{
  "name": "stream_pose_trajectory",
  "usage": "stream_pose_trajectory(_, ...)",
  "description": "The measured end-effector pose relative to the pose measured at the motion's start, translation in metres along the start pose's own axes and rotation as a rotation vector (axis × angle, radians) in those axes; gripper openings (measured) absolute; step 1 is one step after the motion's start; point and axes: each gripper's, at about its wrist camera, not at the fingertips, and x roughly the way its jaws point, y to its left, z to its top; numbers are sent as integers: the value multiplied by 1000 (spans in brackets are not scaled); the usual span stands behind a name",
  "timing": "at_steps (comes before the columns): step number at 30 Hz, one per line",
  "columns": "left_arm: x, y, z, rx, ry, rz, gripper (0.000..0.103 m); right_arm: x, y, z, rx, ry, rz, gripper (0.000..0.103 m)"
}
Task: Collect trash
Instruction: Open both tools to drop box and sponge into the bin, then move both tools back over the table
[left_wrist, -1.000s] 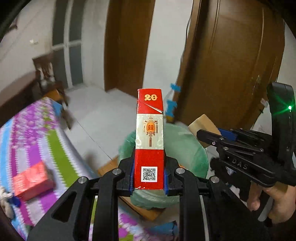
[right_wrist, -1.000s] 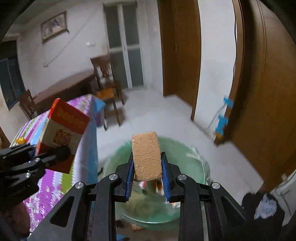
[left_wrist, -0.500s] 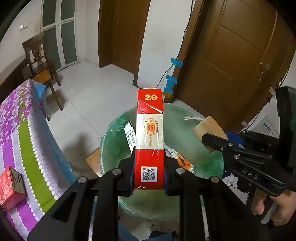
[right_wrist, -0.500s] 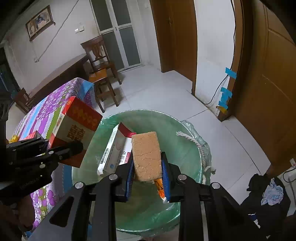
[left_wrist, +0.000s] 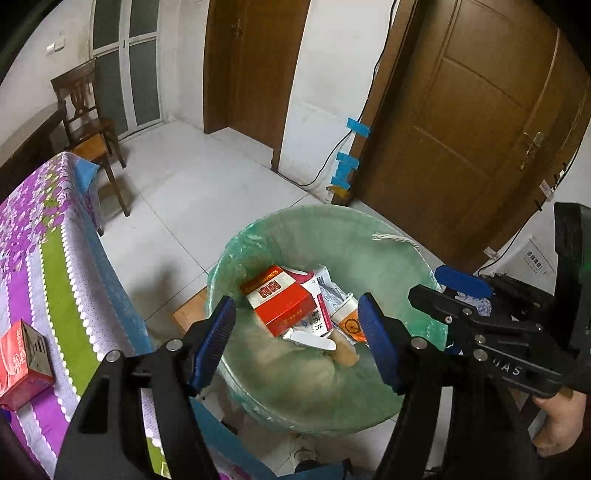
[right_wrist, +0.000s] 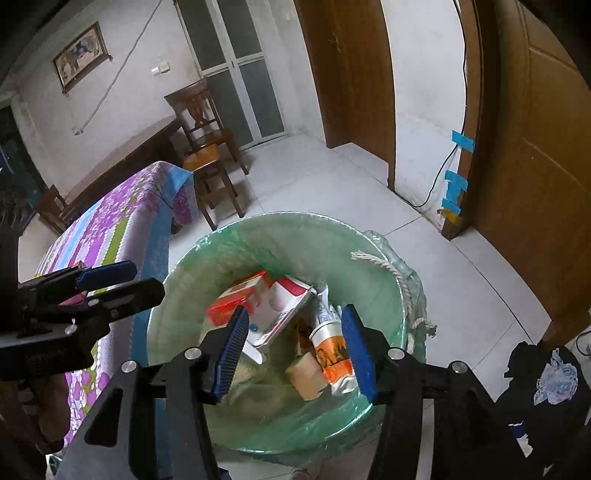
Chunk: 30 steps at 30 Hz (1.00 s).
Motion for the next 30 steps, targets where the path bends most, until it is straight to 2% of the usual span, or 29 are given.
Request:
stream_pose_trajectory(6,-16,-1,-8,11,-16,7,66,-18,17,-2,-31,-46,-12,57)
stream_pose_trajectory(9,-28,2,-13,3,-29,10,66,-33,31,-5,-55,-86,-27,63)
stream_pose_trajectory(11,-40,7,-18,2,-42,16,66,-43,40,-7,-72,-109,-33,72)
stream_pose_trajectory(13,-51,12,-25,1,-53,23,66,-54,48,-11,-87,-135,-40,76)
stream_pose_trajectory(16,-77,24,-39,-4,-82,41,72,-69,60,-21,-98,-172,-27,80)
stream_pose_trajectory(22,-138,72,-81,-26,-131,91,76,-100,118,-57,-156,-243,116,84)
stream_pose_trajectory(26,-170,122,-106,-55,-117,158,77,-100,163,-73,-205,-213,225,85)
stream_pose_trajectory(30,-214,199,-128,-161,-109,257,77,-88,216,-81,-285,-157,317,85)
